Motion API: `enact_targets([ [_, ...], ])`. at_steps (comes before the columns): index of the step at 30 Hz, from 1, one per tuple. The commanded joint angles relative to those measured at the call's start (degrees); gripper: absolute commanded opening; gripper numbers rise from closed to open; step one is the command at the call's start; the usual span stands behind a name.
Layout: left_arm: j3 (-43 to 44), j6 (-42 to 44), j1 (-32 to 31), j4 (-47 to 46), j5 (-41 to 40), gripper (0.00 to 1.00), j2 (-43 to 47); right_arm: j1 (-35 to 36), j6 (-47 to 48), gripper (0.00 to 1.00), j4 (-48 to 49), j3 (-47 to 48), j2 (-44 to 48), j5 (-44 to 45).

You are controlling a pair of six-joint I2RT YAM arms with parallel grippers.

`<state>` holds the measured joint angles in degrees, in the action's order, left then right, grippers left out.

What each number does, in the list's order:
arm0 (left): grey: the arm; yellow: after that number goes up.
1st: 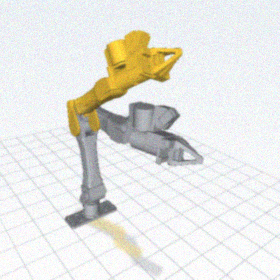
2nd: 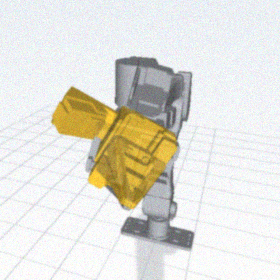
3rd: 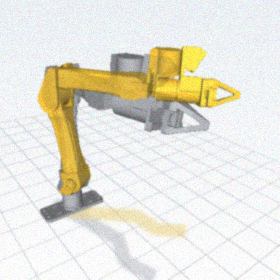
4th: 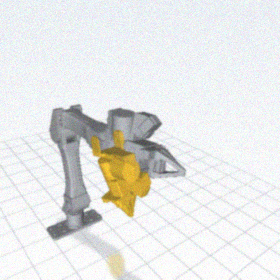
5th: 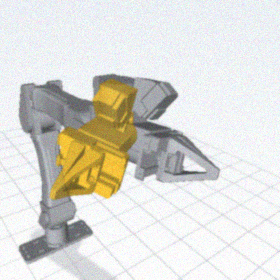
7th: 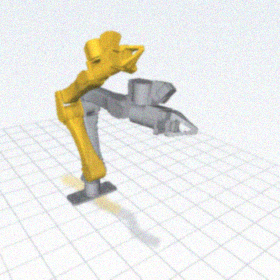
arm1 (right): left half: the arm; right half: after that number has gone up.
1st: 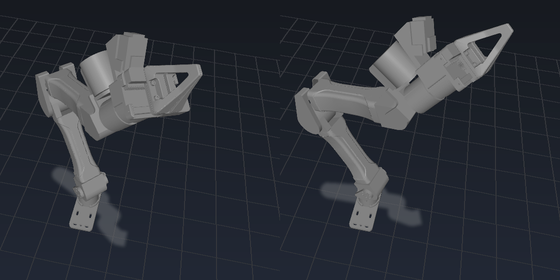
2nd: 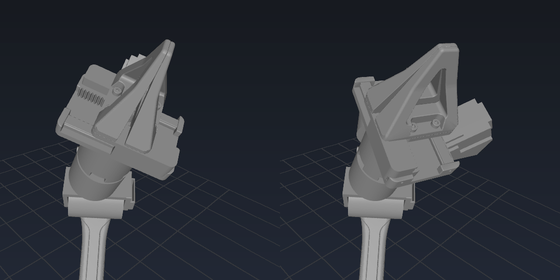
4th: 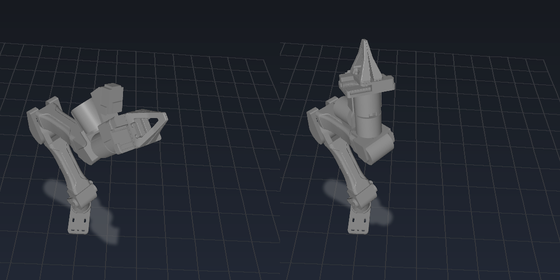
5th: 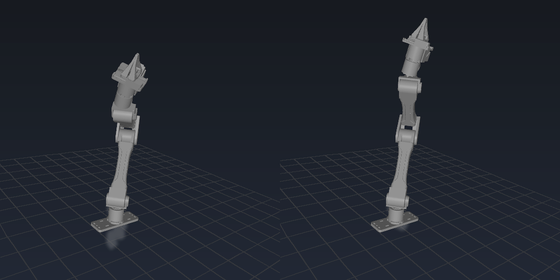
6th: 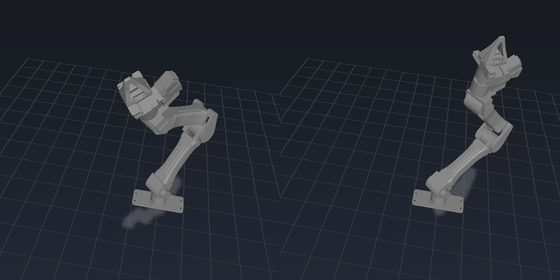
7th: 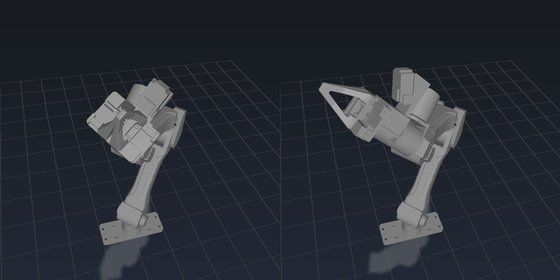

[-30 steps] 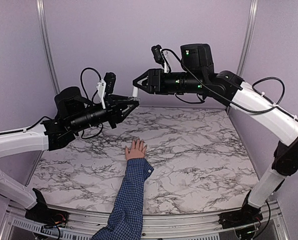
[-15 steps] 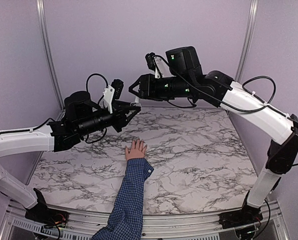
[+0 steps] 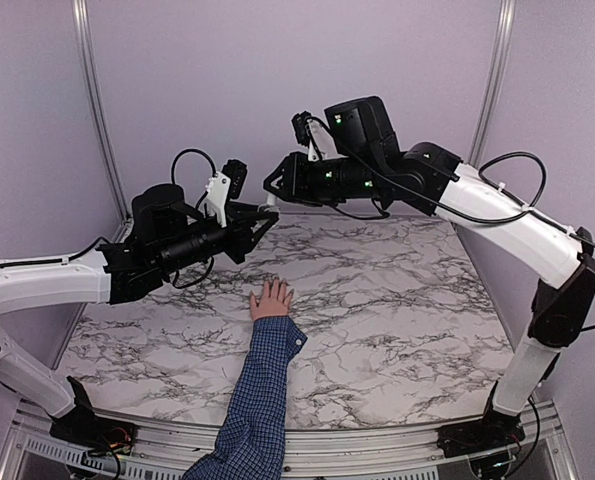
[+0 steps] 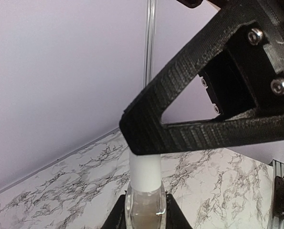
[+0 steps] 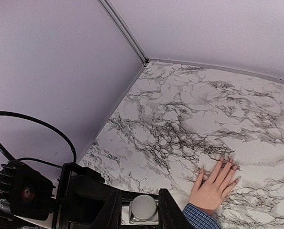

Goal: Paint the nails
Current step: Unscrew the nail polish bottle cap from the nail polish bottle.

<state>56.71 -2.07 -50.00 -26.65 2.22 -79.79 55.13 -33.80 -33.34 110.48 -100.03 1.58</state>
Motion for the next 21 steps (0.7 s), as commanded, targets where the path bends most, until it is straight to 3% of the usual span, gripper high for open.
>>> enact_targets([
  [1,1.5,0.7,-0.3,-0.1,-0.5,0.0,-0.2,0.6,-0.8,0.2,-0.3,1.8,-0.5,0.4],
  [9,1.4,0.5,-0.4,-0.2,3.4,0.0,1.1,0.5,1.4,0.0,1.3,1.7,0.1,-0.8],
  [15,1.4,-0.4,0.1,-0.6,12.4,0.0,2.8,0.5,6.8,0.0,5.5,-0.1,2.0,-6.2],
  [21,2.0,-0.9,1.3,-2.1,27.1,0.0,4.4,-0.5,13.9,0.0,11.8,-4.1,6.2,-14.9],
])
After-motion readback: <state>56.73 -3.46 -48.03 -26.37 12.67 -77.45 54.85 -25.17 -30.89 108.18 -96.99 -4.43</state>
